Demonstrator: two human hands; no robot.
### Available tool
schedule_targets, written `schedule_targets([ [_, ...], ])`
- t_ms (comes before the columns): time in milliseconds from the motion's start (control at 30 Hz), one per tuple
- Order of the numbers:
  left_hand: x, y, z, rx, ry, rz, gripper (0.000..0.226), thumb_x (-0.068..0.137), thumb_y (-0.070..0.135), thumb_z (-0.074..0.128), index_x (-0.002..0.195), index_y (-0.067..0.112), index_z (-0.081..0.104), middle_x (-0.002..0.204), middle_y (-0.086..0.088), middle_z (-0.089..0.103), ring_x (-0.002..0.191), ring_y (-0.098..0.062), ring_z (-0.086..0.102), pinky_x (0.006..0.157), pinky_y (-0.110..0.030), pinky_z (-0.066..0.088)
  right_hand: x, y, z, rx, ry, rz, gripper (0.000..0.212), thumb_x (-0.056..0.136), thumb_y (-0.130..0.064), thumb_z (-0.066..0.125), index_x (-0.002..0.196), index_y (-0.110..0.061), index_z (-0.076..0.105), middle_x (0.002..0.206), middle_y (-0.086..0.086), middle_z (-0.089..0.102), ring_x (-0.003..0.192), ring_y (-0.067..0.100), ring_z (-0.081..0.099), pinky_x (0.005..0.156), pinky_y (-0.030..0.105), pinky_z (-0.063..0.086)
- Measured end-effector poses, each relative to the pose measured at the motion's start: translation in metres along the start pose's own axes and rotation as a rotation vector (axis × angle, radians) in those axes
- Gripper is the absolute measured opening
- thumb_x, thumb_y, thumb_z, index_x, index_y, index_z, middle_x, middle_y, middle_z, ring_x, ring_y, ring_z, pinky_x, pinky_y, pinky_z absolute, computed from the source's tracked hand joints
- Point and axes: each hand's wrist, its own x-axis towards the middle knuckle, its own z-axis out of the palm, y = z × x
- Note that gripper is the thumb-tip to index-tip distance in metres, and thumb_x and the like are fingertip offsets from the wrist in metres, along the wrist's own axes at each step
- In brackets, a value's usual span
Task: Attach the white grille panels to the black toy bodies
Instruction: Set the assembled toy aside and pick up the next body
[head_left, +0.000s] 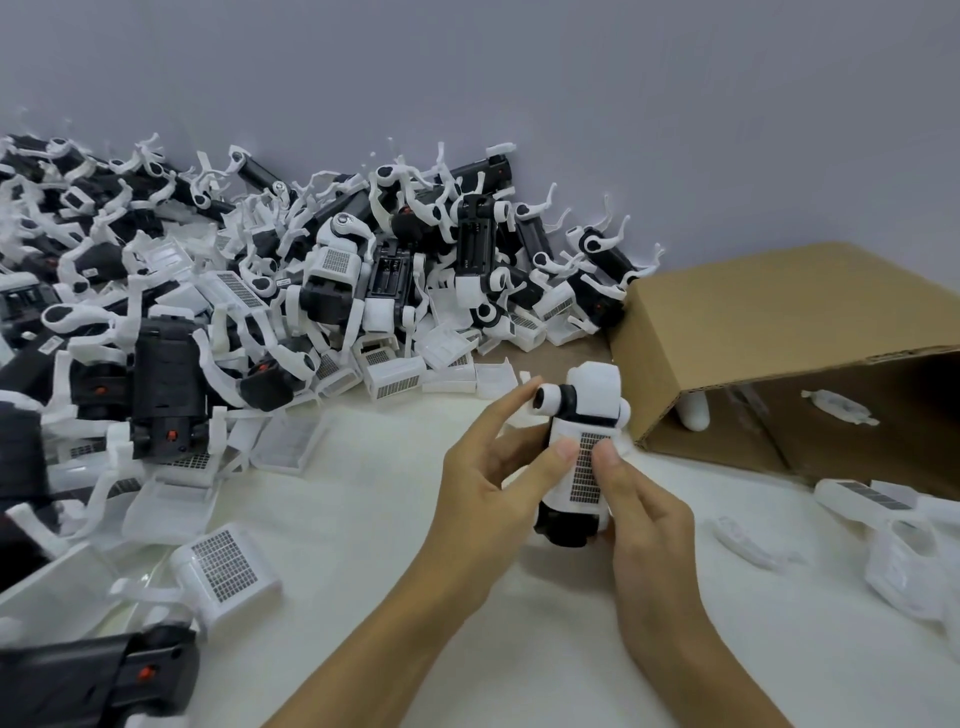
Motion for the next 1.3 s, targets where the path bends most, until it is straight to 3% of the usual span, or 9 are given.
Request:
schedule_targets([
  [200,0.0,-0.001,0.003,0.091,-0.009,0.037,0.038,0.088,0.025,0.067,0.125,0.031,0.06,0.099,0.0,0.079,0.097,-0.018,0.075,0.087,-0.037,0.06,0.001,0.001,-0.002,-0.026,0.072,-0.091,0.034,0.087,-0.048,0.062,0.08,-0.019,0.081,0.075,0.001,0.076,0.067,0.007,0.069,0.059,0.016,0.053],
  [333,-0.002,-0.001,0.003,0.083,-0.05,0.036,0.048,0.091,0.019,0.068,0.136,0.03,0.055,0.109,0.0,0.077,0.104,-0.015,0.072,0.085,-0.029,0.059,-0.002,-0.001,0.001,0.034,0.038,-0.069,0.03,0.091,-0.048,0.061,0.093,-0.027,0.081,0.088,0.003,0.079,0.082,0.015,0.075,0.065,0.02,0.057],
  [433,-0.002,0.001,0.002,0.108,-0.061,0.062,0.044,0.087,0.018,0.071,0.122,0.044,0.063,0.101,-0.001,0.078,0.096,-0.013,0.073,0.077,-0.024,0.057,-0.003,-0.002,-0.001,-0.022,0.09,-0.125,0.03,0.094,-0.043,0.063,0.08,-0.023,0.08,0.077,0.0,0.076,0.073,0.012,0.072,0.063,0.017,0.055],
  [567,0.001,0.0,-0.001,0.099,-0.027,0.026,0.054,0.081,0.024,0.075,0.13,0.038,0.057,0.101,-0.001,0.078,0.099,-0.015,0.072,0.086,-0.03,0.058,-0.002,-0.002,-0.001,-0.044,0.066,-0.11,0.026,0.096,-0.043,0.063,0.091,-0.025,0.081,0.087,0.001,0.078,0.086,0.018,0.074,0.075,0.031,0.061],
  [700,0.001,0.0,-0.004,0.086,0.061,0.009,0.049,0.08,0.029,0.077,0.124,0.044,0.06,0.107,0.005,0.075,0.102,-0.016,0.072,0.083,-0.031,0.059,-0.006,-0.004,0.004,-0.084,-0.027,-0.134,0.025,0.093,-0.033,0.061,0.113,-0.033,0.076,0.109,-0.004,0.077,0.099,0.014,0.073,0.076,0.021,0.057],
  [967,0.006,0.002,-0.012,0.272,0.05,0.043,0.034,0.082,0.033,0.081,0.111,0.048,0.07,0.101,0.01,0.077,0.101,-0.005,0.07,0.088,-0.024,0.055,-0.007,-0.003,0.006,-0.048,0.008,-0.115,0.027,0.08,-0.044,0.074,0.107,-0.048,0.076,0.106,-0.012,0.077,0.097,0.004,0.072,0.073,0.011,0.053],
  [1033,0.006,0.002,-0.014,0.541,0.194,0.162,0.031,0.086,0.038,0.076,0.117,0.036,0.071,0.116,0.014,0.072,0.12,0.001,0.058,0.102,-0.026,0.047,-0.005,-0.001,0.006,-0.035,0.078,-0.081,0.031,0.072,-0.05,0.075,0.102,-0.048,0.077,0.102,-0.013,0.078,0.092,0.002,0.073,0.071,0.013,0.055],
  [1167,0.016,0.014,-0.033,1.004,0.646,0.637,0.038,0.088,0.024,0.071,0.124,0.011,0.067,0.141,-0.013,0.055,0.143,-0.032,0.035,0.118,-0.049,0.03,0.003,0.005,0.001,0.024,0.207,0.026,0.046,0.051,-0.054,0.083,0.092,-0.034,0.08,0.096,-0.015,0.078,0.09,-0.002,0.073,0.083,0.026,0.052],
  [1300,0.022,0.028,-0.079,1.293,0.882,0.498,0.058,0.086,0.016,0.072,0.14,0.022,0.056,0.157,-0.026,0.031,0.15,-0.043,0.017,0.122,-0.052,0.014,0.004,0.007,-0.001,0.046,0.219,0.051,0.049,0.055,-0.046,0.085,0.1,-0.027,0.078,0.099,-0.013,0.079,0.093,0.0,0.073,0.084,0.025,0.053],
])
